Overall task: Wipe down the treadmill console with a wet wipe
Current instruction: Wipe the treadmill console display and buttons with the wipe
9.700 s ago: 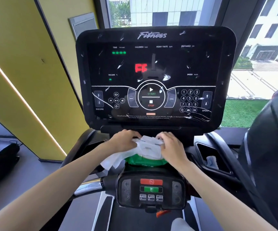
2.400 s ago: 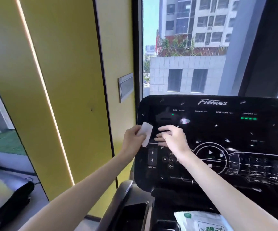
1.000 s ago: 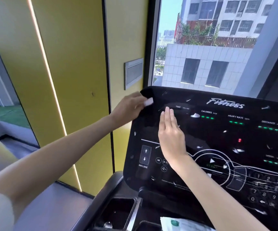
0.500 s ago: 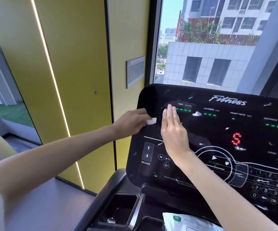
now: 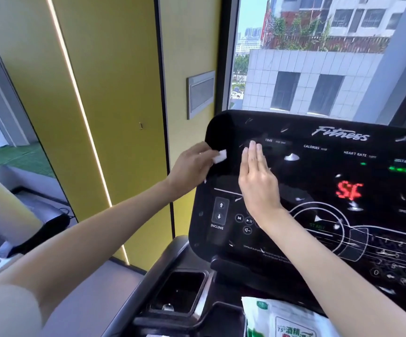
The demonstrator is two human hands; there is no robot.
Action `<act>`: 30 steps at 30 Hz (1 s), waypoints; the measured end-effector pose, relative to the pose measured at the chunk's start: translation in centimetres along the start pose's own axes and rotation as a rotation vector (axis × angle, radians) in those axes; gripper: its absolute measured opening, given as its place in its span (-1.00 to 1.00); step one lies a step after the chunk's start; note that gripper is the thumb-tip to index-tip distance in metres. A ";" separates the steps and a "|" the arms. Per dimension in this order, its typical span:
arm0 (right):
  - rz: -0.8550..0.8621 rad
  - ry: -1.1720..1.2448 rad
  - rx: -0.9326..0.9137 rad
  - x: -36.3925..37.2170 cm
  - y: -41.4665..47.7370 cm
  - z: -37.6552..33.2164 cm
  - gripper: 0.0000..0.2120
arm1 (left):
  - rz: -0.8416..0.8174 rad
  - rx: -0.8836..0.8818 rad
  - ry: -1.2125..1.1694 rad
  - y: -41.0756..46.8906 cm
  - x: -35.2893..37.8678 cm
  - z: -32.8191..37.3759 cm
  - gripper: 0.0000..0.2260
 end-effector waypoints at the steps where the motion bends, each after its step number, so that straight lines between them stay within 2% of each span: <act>1: -0.003 0.006 -0.001 0.1 -0.1 0.1 -0.50 | -0.108 0.111 0.045 -1.1 0.7 0.5 -0.82; 3: -0.004 0.002 0.002 0.2 -0.1 0.2 -0.49 | -0.231 0.205 0.110 -2.2 0.9 0.3 -0.77; 6: 0.017 -0.016 0.015 0.3 -0.2 0.1 -0.49 | -0.056 -0.002 0.084 -1.0 -0.1 -1.2 -0.79; 7: 0.012 -0.028 0.015 0.4 -0.3 0.1 -0.48 | -0.055 -0.010 0.076 -1.1 -0.2 -1.1 -0.82; 10: -0.048 -0.026 0.005 0.7 -0.5 0.1 -0.45 | -0.357 0.263 0.199 -2.8 0.3 0.0 -0.82; 11: -0.076 0.000 0.003 0.7 -0.5 0.1 -0.41 | -0.412 0.281 0.226 -2.9 0.0 0.0 -0.80; 12: -0.097 0.023 0.005 0.6 -0.5 0.2 -0.37 | -0.402 0.218 0.227 -2.4 -0.5 -0.2 -0.79; 15: -0.120 0.109 0.007 0.3 -0.6 0.5 -0.32 | -0.154 -0.058 0.125 -1.3 -1.1 -1.0 -0.81; 17: -0.120 0.205 -0.009 0.1 -0.7 0.7 -0.29 | -0.203 0.007 0.155 -2.1 -0.6 -0.4 -0.78; 19: -0.100 0.310 -0.030 -0.6 -1.0 0.9 -0.21 | -0.363 0.133 0.220 -3.1 -0.4 0.2 -0.76; 21: -0.098 0.394 -0.046 -1.1 -1.1 0.9 -0.12 | -0.367 0.067 0.229 -2.3 -1.4 -0.2 -0.77; 24: -0.086 0.464 -0.021 -1.4 -2.0 0.0 -0.24 | -0.178 -0.146 0.157 -1.3 -1.8 -0.8 -0.82; 26: -0.075 0.409 -0.042 -0.8 -3.5 -0.7 -0.41 | -0.233 -0.084 0.193 -2.7 -0.5 0.1 -0.79; 28: -0.110 0.326 -0.090 -0.1 -4.9 -1.0 -0.48 | -0.383 0.036 0.232 -4.6 0.7 1.4 -0.75; 29: -0.133 0.287 -0.105 0.3 -5.4 -1.0 -0.50 | -0.416 0.013 0.232 -4.6 0.6 1.5 -0.75; 30: -0.153 0.260 -0.108 0.5 -5.6 -0.9 -0.50 | -0.377 -0.059 0.234 -4.0 0.3 1.1 -0.75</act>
Point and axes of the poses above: each hand's wrist, its own y-axis towards the middle knuckle, its own x-axis out of the palm, z = x × y, the point moved 2 cm from there along y, towards the middle knuckle, and after that the axes turned 10 degrees about -z, right-handed, at the moved point
